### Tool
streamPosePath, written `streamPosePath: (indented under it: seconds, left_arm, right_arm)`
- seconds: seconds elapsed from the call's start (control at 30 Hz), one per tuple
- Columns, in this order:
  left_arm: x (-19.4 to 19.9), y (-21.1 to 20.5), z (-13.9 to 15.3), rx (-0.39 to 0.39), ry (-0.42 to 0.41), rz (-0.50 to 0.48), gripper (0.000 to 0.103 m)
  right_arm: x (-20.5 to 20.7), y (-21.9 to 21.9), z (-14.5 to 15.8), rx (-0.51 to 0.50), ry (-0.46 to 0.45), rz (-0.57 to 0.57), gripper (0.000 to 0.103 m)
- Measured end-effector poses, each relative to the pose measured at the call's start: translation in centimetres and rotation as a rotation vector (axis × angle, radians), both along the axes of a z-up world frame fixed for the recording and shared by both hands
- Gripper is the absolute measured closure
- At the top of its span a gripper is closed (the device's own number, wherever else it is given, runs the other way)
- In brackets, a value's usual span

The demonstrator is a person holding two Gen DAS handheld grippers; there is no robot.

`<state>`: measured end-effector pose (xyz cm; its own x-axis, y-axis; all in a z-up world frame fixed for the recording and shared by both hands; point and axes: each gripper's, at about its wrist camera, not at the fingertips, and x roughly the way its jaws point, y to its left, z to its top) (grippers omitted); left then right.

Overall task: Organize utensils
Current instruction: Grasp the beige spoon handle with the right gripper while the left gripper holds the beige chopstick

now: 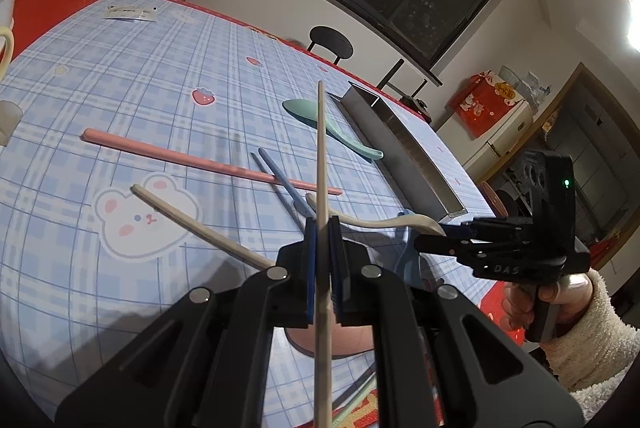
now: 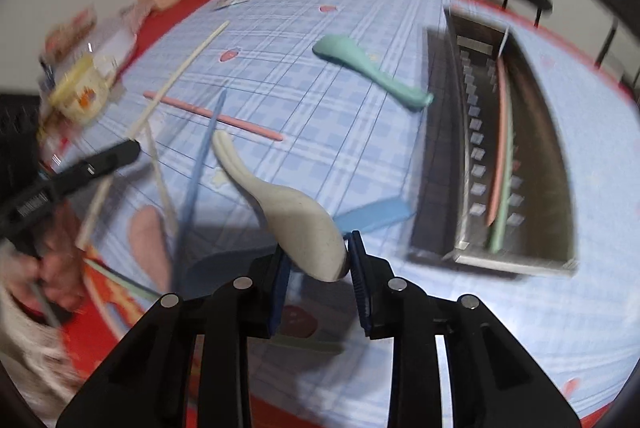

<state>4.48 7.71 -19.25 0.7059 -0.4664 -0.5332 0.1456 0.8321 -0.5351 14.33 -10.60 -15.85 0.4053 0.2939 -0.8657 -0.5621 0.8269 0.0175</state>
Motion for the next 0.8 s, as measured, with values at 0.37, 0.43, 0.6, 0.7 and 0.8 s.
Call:
streamPosePath:
  seconds: [0.37, 0.43, 0.6, 0.7, 0.8]
  left_arm:
    - [0.1, 0.2, 0.0, -0.002, 0.001, -0.001, 0.093]
    - [0.0, 0.2, 0.0, -0.003, 0.001, -0.001, 0.093]
    - [0.1, 0.2, 0.0, -0.001, 0.001, -0.001, 0.093]
    - [0.1, 0.2, -0.1, -0.002, 0.001, 0.000, 0.093]
    - [0.1, 0.3, -0.1, -0.007, 0.004, 0.004, 0.093]
  right_arm:
    - [-1.3, 3.8, -0.3, -0.245, -0.196, 0.157, 0.067]
    - [-1.5, 4.4, -0.3, -0.273, -0.218, 0.177, 0.069]
    - [-1.5, 5.5, -0.6, -0.334, -0.261, 0.211, 0.069]
    - [-0.9, 5.8, -0.6, -0.334, -0.251, 0.217, 0.072]
    - [0.2, 5.8, -0.4, -0.301, -0.200, 0.205, 0.093]
